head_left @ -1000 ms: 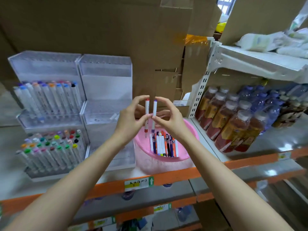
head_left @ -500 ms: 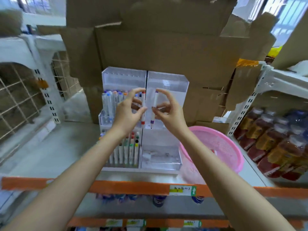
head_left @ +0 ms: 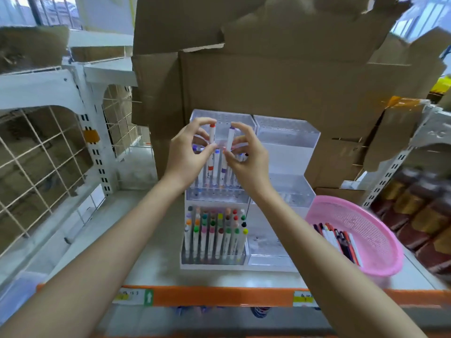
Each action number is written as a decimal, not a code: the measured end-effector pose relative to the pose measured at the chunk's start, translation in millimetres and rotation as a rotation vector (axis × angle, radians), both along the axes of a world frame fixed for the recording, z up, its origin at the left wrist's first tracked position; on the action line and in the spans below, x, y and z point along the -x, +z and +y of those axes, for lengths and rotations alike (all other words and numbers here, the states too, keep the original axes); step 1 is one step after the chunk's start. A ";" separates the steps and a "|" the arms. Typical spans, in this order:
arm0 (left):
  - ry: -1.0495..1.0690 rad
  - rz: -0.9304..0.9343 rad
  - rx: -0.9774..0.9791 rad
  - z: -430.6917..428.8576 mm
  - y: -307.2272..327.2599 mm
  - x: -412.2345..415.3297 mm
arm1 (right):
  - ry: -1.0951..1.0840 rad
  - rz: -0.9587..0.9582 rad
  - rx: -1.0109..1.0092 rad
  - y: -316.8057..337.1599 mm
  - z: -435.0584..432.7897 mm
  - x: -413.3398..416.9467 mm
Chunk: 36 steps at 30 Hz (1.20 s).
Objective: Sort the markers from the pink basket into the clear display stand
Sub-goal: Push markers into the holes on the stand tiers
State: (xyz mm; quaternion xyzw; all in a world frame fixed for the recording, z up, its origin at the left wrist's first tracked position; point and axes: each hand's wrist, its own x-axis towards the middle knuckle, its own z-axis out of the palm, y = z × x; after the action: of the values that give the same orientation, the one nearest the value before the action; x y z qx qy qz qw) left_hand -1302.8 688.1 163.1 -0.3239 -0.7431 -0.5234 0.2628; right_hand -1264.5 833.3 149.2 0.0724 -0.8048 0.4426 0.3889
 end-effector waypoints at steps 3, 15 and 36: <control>-0.010 0.018 0.008 -1.3 -3.7 6.5 | -0.021 0.030 -0.023 -2.7 -7.3 6.8; -0.002 0.090 0.076 -3.3 -11.4 11.8 | -0.033 0.041 -0.038 -11.2 -15.3 13.0; 0.105 0.062 0.173 -9.4 -20.5 20.7 | -0.018 0.001 -0.080 -13.9 -17.1 12.9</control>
State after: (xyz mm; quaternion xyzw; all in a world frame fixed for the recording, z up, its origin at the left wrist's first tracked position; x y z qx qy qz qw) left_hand -1323.5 678.7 142.6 -0.3219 -0.7929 -0.4326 0.2838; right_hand -1277.4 816.2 135.3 0.0807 -0.8222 0.4066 0.3900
